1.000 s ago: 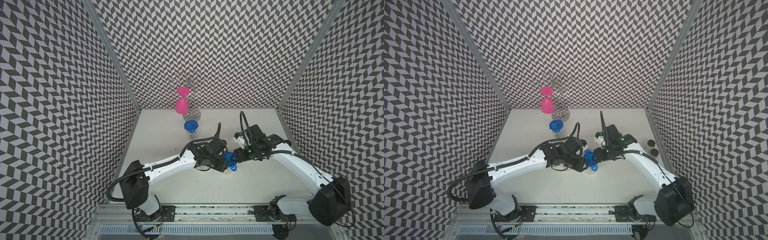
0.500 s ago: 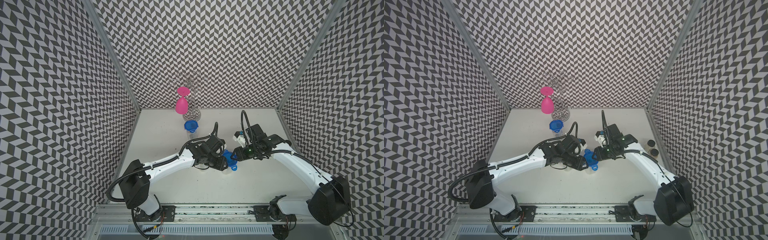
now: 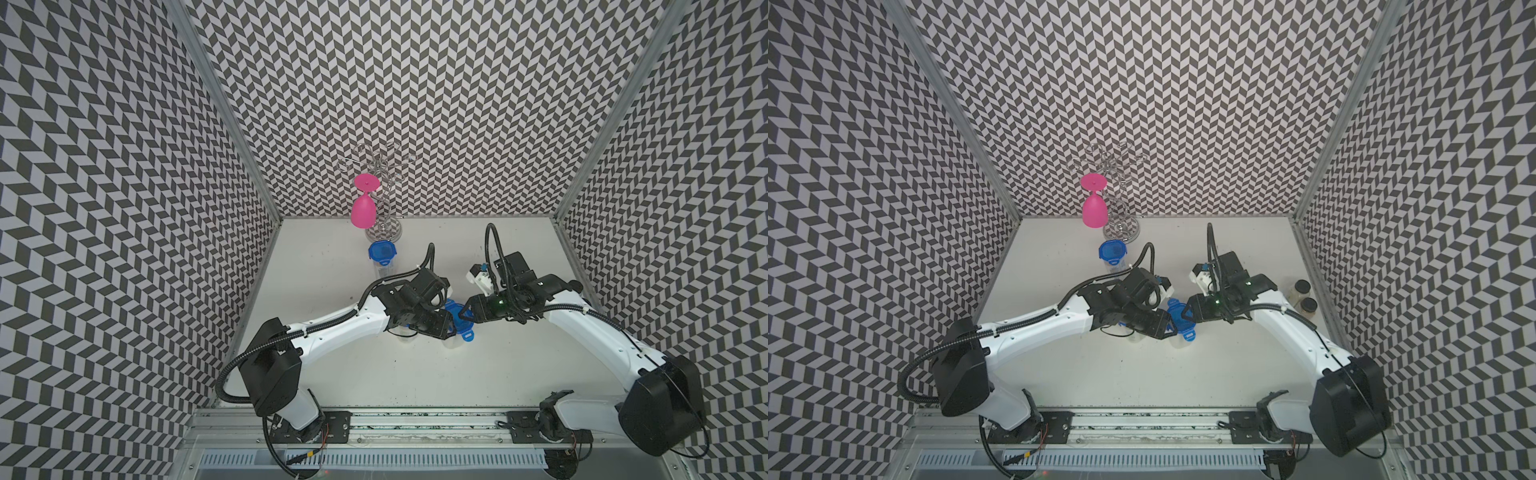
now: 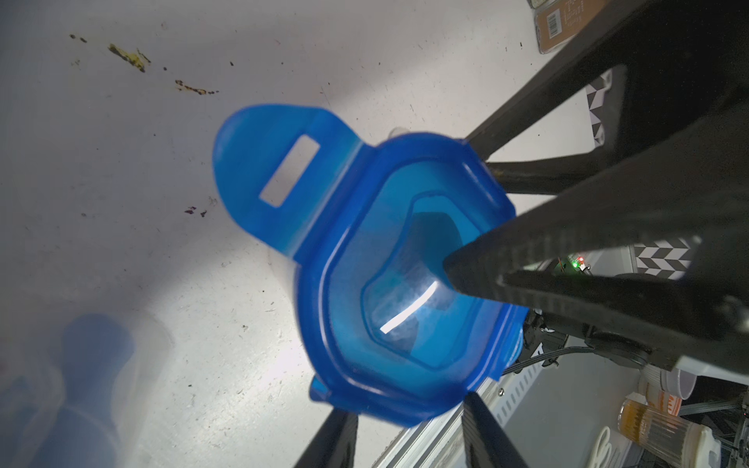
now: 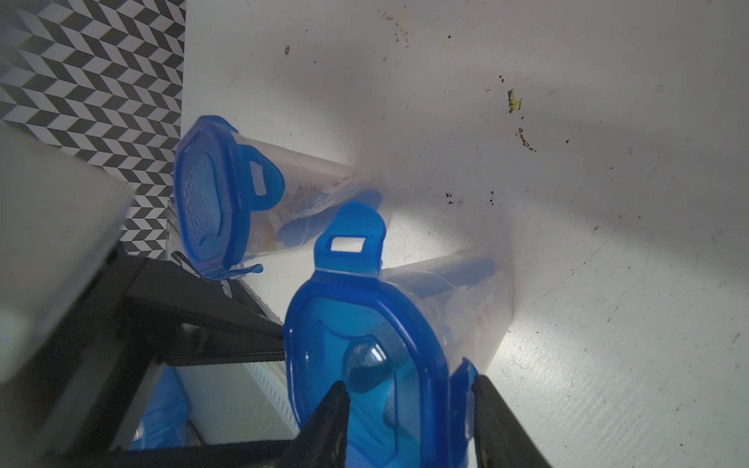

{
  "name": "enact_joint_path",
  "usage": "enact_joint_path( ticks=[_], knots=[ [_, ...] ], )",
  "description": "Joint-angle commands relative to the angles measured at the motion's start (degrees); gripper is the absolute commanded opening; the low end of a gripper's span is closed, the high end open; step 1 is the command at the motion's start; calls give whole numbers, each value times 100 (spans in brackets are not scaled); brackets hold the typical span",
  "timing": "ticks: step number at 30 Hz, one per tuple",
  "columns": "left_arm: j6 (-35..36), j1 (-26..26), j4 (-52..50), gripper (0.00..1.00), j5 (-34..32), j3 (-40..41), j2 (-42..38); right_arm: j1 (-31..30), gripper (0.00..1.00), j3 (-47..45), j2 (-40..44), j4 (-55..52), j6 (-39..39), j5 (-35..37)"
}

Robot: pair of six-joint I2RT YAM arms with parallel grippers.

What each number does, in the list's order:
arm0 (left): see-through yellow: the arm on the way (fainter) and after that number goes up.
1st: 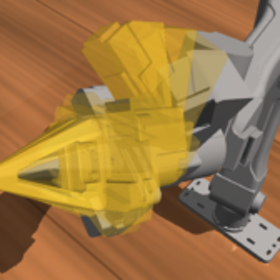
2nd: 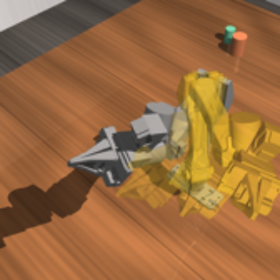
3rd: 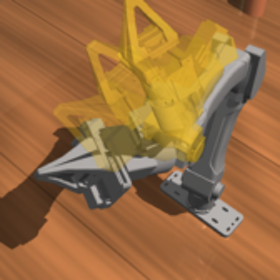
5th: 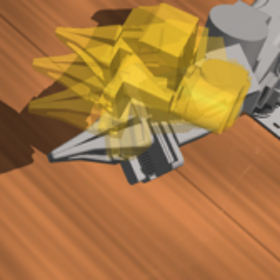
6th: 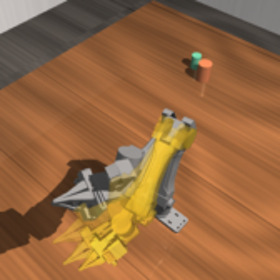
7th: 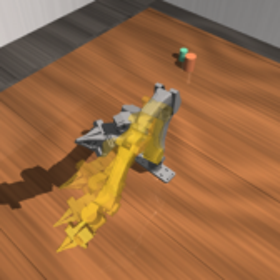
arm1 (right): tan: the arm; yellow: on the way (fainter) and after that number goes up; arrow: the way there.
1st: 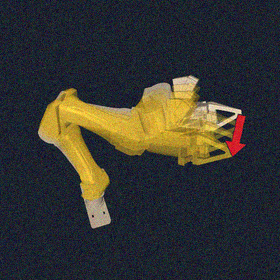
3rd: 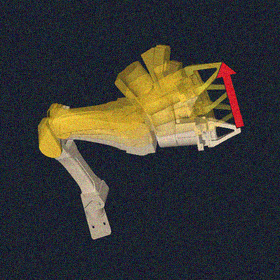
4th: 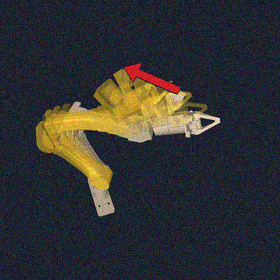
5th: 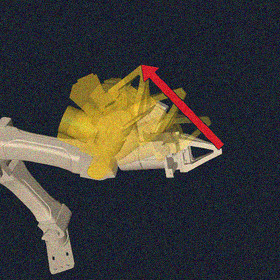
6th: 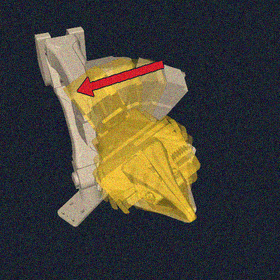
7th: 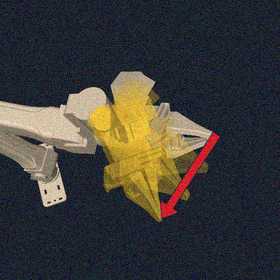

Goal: Pack away toiletry kits
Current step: Close the fastener on the container.

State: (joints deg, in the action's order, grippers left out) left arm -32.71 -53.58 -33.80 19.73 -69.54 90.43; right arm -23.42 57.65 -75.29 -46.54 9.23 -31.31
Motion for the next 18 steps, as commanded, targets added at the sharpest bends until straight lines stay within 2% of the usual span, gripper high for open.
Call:
enact_joint_path(
  ticks=[1, 7, 12, 15, 18],
  knots=[
    [45, 9, 728, 44, -3, -98, 226, -141, 46, -214, 3, -254, -37, -467],
    [107, 23, 752, 44, 28, -178, 368, -144, 40, -303, 113, -327, -39, -334],
    [132, 55, 653, 46, -13, -209, 337, -141, 42, -152, 137, -318, -18, -240],
    [142, 85, 552, 47, -39, -143, 212, -103, 47, -13, 132, -351, 9, -59],
    [161, 94, 427, 49, -27, -37, 34, 33, 61, 172, 180, -344, 104, 140]
  ],
)
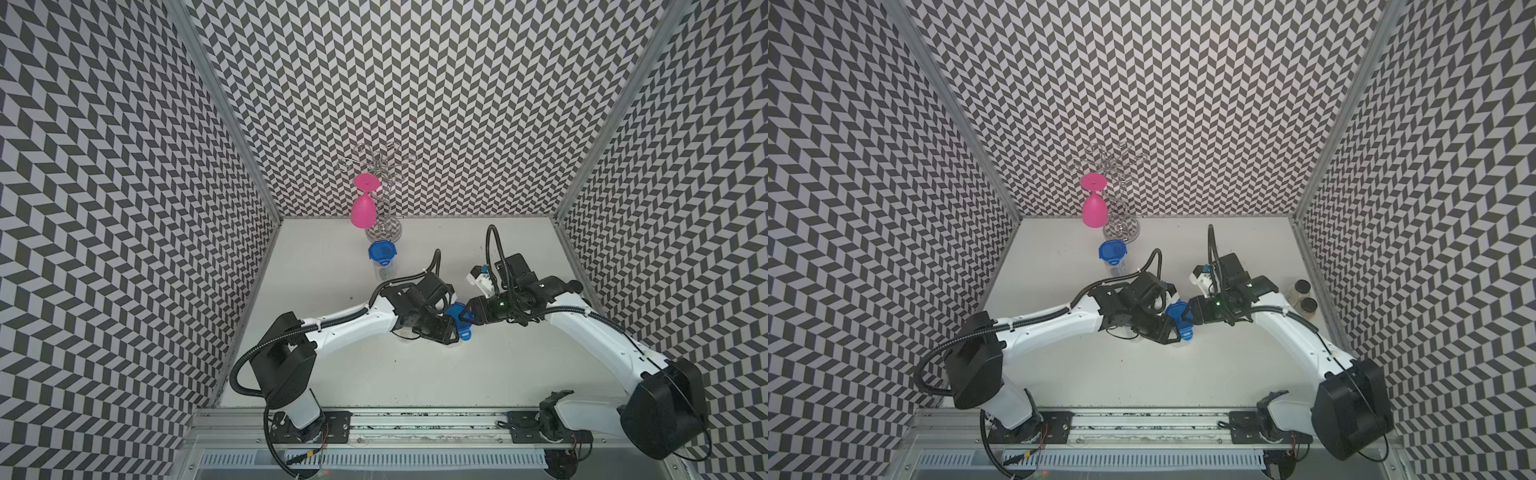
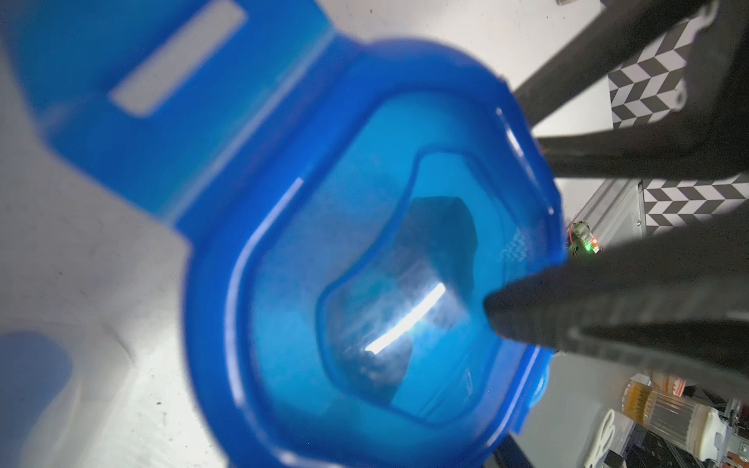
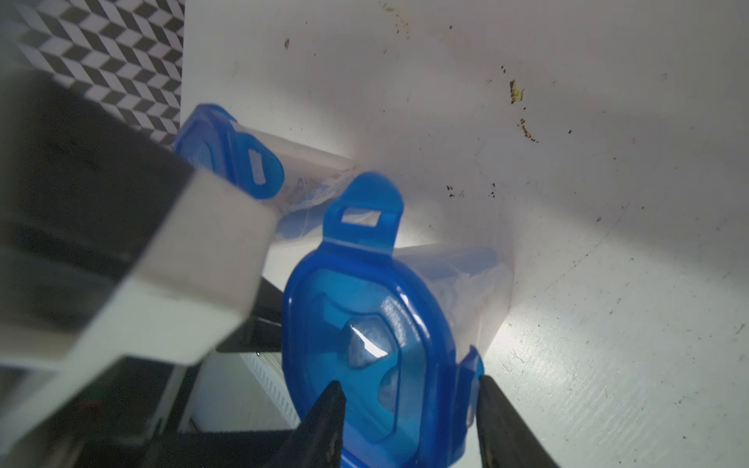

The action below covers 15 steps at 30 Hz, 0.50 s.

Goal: Pack away toiletry kits
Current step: Close the fastener on the container.

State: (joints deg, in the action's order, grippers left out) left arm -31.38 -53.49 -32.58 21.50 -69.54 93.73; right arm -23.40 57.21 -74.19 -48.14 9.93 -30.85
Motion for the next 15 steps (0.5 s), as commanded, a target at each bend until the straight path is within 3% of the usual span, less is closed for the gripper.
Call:
enact_joint_path(
  ticks=[1, 4, 10, 15],
  knots=[
    [43, 85, 222, 50, -207, -24, -349, 75, 65, 298, 87, -200, 41, 147],
    [127, 85, 16, 53, -181, 27, -554, 146, 71, 577, 93, -316, 18, 402],
    [327, 38, -640, 52, -70, -176, -842, 244, 72, 819, 203, -553, -46, 540],
    [715, 144, -898, 53, -251, -769, -747, 237, 69, 263, 754, -625, 128, 286]
  ],
)
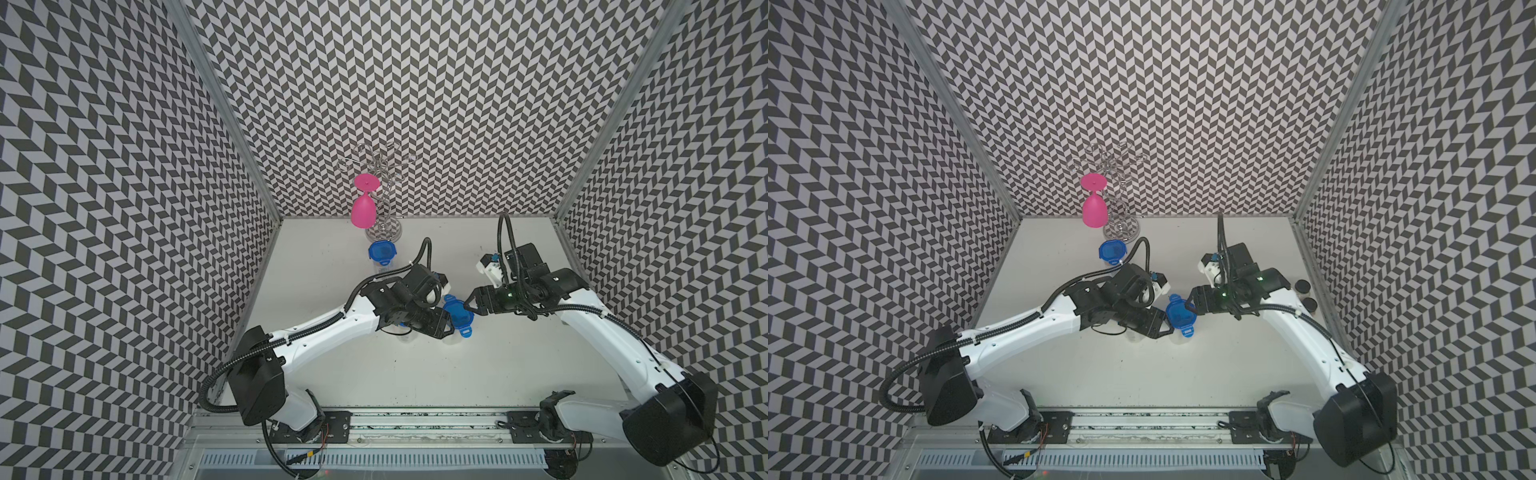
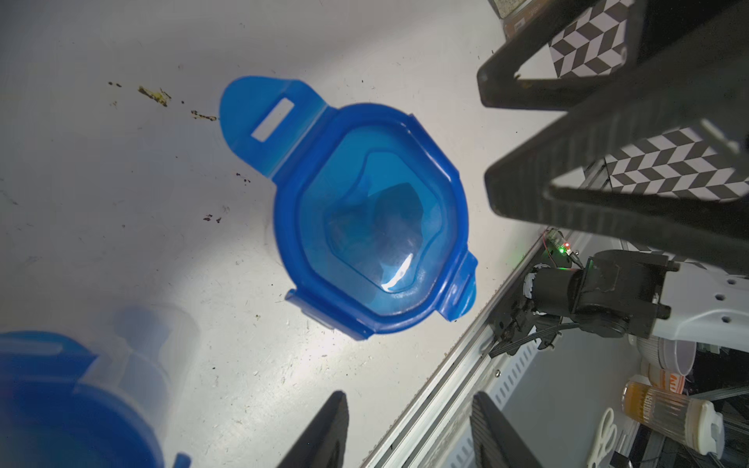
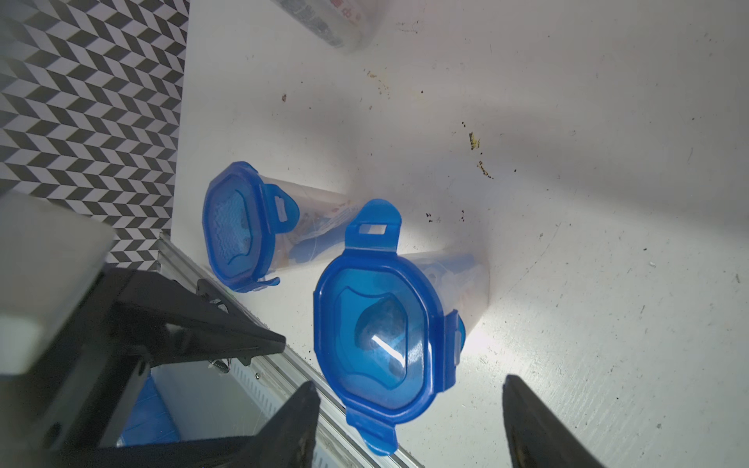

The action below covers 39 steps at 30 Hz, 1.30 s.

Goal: Pack away toiletry kits
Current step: Close the fastener on the container.

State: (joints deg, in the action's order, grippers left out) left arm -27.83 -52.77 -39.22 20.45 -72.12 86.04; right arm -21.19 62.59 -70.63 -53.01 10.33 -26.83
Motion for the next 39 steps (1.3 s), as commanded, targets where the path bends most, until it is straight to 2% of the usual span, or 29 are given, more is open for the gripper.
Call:
enact_joint_path(
  ticks=[1, 6, 12, 23, 39],
  knots=[
    [484, 136, -272, 53, -198, -716, 171, 20, 68, -447, 523, -94, 158, -197],
    [1133, 485, -191, 58, -254, -1767, 1023, 1, 61, -1198, 980, 200, 384, -618],
    [1325, 652, -131, 59, -178, -2280, 1646, -8, 57, -1383, 861, 423, 299, -772],
    [1237, 651, 180, 59, 174, -1774, 1688, -8, 50, -1445, 597, 664, 334, -442],
    [1047, 584, 468, 57, 618, -1271, 1581, -8, 48, -1376, 371, 908, 396, -362]
  ],
)
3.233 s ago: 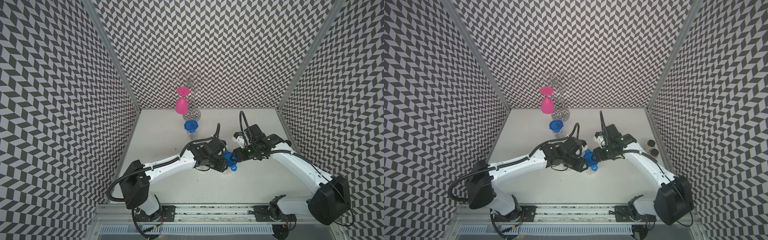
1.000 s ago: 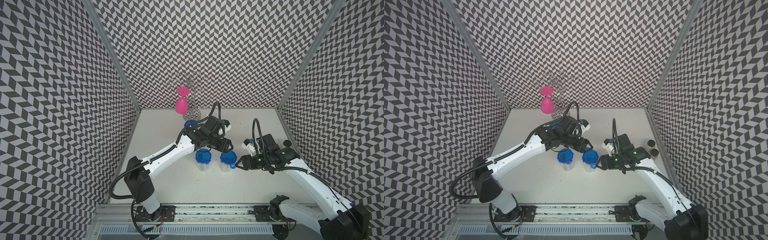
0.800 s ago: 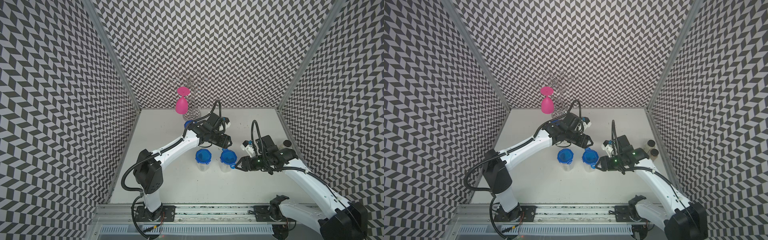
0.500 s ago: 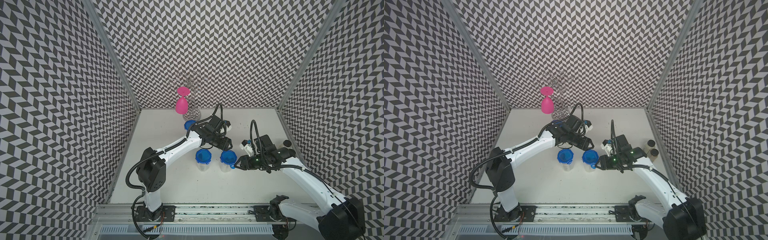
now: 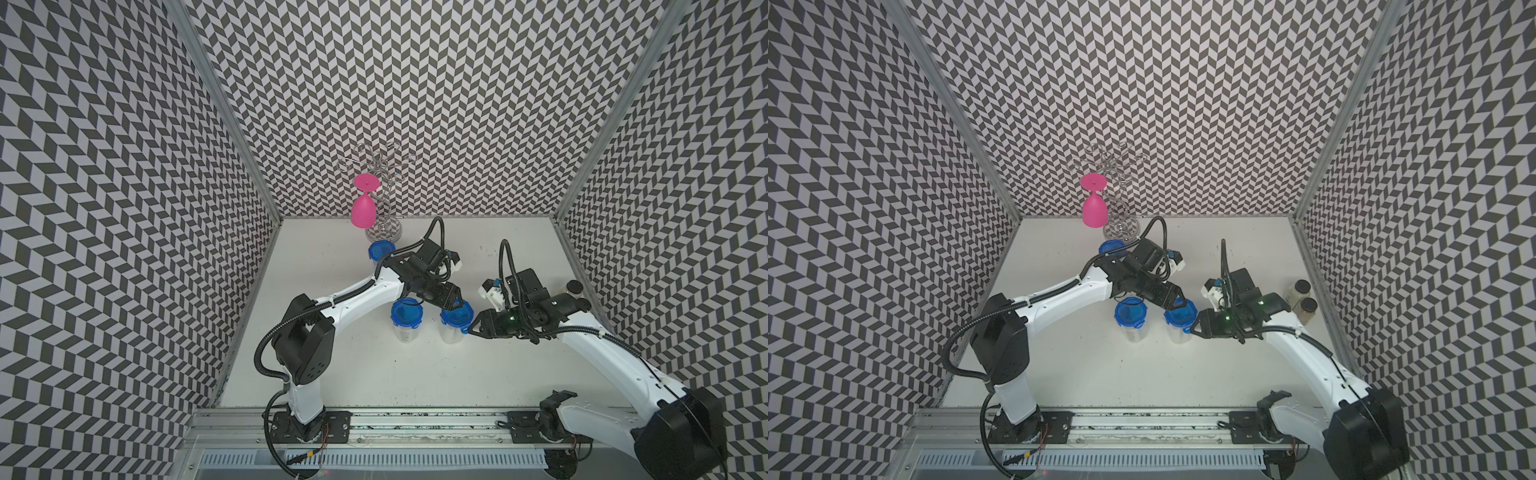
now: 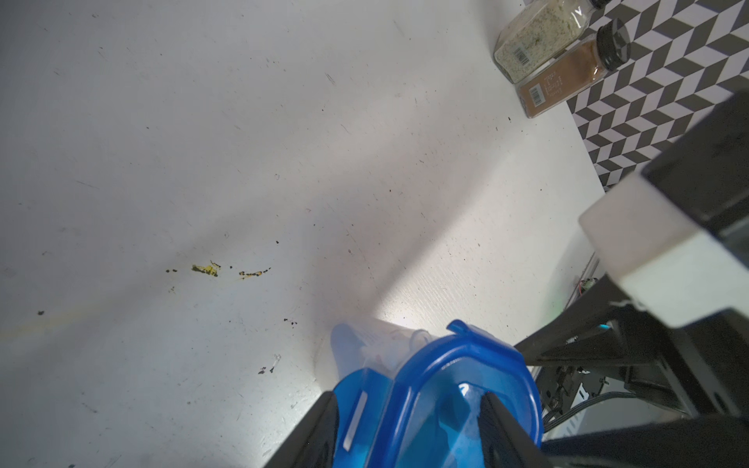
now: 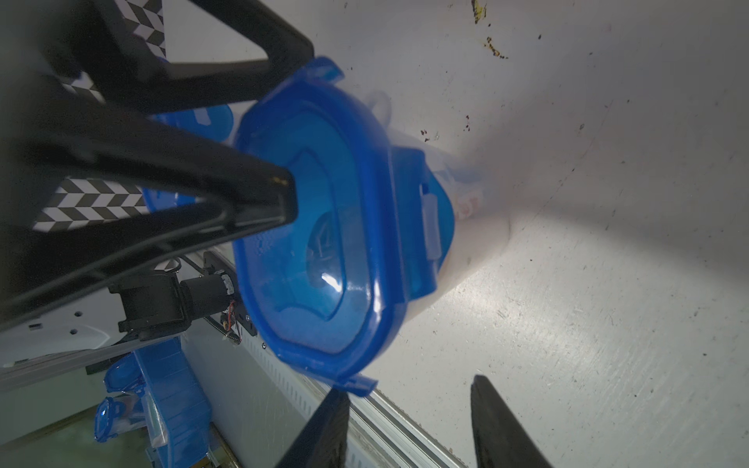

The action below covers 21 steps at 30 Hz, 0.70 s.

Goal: Pack away toiletry kits
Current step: Close the fastener on the container.

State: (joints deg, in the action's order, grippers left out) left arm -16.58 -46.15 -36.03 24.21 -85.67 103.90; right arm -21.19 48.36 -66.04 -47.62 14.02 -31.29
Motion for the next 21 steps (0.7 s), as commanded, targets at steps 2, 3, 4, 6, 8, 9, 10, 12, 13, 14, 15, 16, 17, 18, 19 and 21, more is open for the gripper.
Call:
enact_joint_path(
  ticks=[2, 3, 4, 6, 8, 9, 10, 12, 13, 14, 15, 16, 17, 18, 19, 21],
  knots=[
    [-95, -102, 164, 57, 243, 102, -203, 0, 48, 102, -135, 379, -7, 156],
    [-100, -117, 175, 57, 251, 115, -219, 1, 48, 117, -161, 393, -13, 160],
    [-101, -123, 191, 56, 252, 120, -219, 1, 48, 121, -186, 416, -14, 162],
    [-112, -140, 202, 56, 251, 121, -208, 1, 47, 113, -229, 419, -48, 166],
    [-118, -157, 210, 54, 256, 128, -197, 1, 47, 87, -224, 452, -28, 219],
    [-130, -174, 224, 54, 267, 134, -202, 1, 47, 78, -207, 483, 1, 266],
    [-127, -179, 231, 54, 277, 138, -198, 9, 46, 60, -194, 530, 32, 301],
    [-131, -213, 233, 53, 303, 136, -202, 10, 46, 43, -199, 589, 67, 332],
    [-129, -218, 239, 53, 317, 145, -196, 10, 46, 42, -218, 618, 82, 332],
    [-126, -229, 241, 52, 330, 155, -199, 9, 46, 42, -227, 654, 91, 340],
    [-104, -237, 210, 52, 301, 151, -188, 16, 46, 51, -242, 672, 92, 362],
    [-87, -245, 178, 52, 280, 139, -175, 18, 46, 43, -244, 706, 107, 378],
    [-69, -254, 158, 52, 285, 138, -163, 18, 45, 34, -256, 747, 118, 409],
    [-73, -254, 164, 52, 294, 159, -173, 26, 45, 17, -262, 783, 121, 422],
    [-76, -258, 177, 52, 308, 183, -168, 34, 45, 7, -283, 808, 120, 431],
    [-91, -254, 191, 52, 354, 213, -160, 43, 45, 7, -313, 854, 129, 448]
  ],
)
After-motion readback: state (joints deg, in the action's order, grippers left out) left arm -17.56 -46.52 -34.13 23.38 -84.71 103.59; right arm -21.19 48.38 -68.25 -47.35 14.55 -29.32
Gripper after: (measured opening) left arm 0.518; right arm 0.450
